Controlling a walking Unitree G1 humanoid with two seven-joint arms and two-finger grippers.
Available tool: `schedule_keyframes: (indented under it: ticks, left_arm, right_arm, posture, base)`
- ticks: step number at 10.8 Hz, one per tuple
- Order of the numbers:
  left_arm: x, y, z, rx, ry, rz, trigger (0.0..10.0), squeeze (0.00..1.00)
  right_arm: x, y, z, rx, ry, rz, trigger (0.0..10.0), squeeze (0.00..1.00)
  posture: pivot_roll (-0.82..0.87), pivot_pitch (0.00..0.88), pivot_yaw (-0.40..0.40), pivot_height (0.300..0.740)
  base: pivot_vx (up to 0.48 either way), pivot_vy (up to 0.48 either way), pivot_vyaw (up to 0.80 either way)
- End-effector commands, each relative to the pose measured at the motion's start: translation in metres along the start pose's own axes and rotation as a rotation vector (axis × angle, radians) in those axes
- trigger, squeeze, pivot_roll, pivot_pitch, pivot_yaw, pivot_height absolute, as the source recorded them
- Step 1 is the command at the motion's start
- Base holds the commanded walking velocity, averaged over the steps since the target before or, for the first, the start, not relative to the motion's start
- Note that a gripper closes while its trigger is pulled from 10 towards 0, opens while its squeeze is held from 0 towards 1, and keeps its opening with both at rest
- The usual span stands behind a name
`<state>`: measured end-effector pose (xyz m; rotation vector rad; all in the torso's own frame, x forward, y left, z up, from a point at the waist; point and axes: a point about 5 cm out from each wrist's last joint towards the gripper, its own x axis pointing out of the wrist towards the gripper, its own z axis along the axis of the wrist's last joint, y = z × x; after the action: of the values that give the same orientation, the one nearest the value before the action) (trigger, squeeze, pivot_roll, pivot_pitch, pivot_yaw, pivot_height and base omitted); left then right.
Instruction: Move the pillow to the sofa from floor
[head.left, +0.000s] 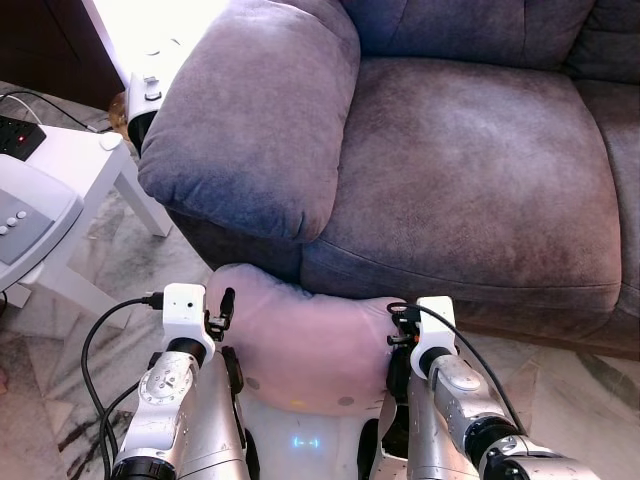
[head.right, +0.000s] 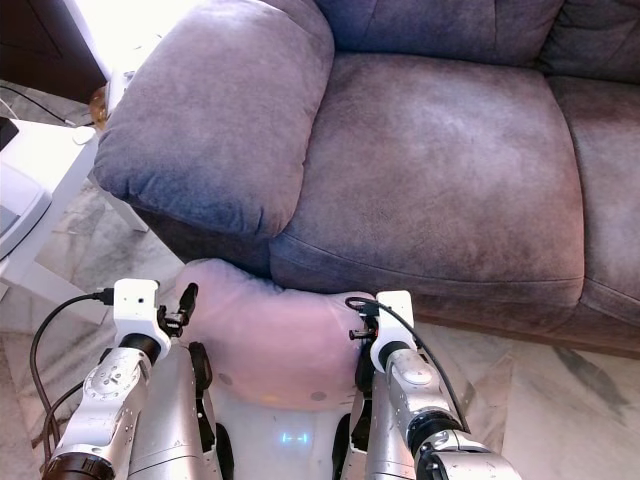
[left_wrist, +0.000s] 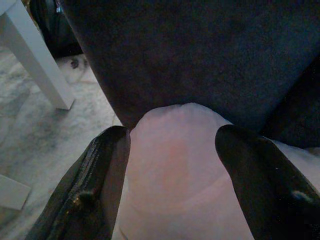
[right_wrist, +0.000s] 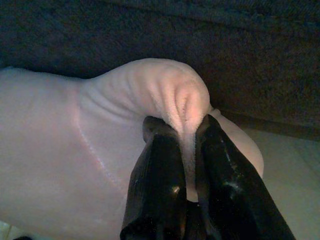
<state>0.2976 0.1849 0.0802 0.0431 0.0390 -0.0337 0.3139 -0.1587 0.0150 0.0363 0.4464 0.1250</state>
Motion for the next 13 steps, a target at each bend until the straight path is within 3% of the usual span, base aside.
schedule_keyframes:
  ticks: [1,5,13]
  left_arm:
    - [-0.0030,0.0003,-0.0047,-0.001,0.014,0.000,10.0,0.00]
    - [-0.0030,0.0008,-0.0054,-0.002,0.016,0.002,10.0,0.00]
    - [-0.0028,0.0004,-0.0055,-0.002,0.018,-0.001,10.0,0.00]
  right_arm:
    - [-0.0014,-0.0128,0.0086,0.035,-0.061,-0.066,10.0,0.00]
    - [-0.0014,-0.0129,0.0084,0.034,-0.058,-0.068,10.0,0.00]
    - [-0.0015,-0.0119,0.0071,0.032,-0.054,-0.067,10.0,0.00]
  posture:
    - [0.22,0.206,-0.061,0.502]
    - [0.22,0.209,-0.063,0.502]
    - [0.22,0.212,-0.062,0.629]
  base:
    - [0.000,0.000,0.00]
    - [0.000,0.000,0.00]
    - [0.000,0.000,0.00]
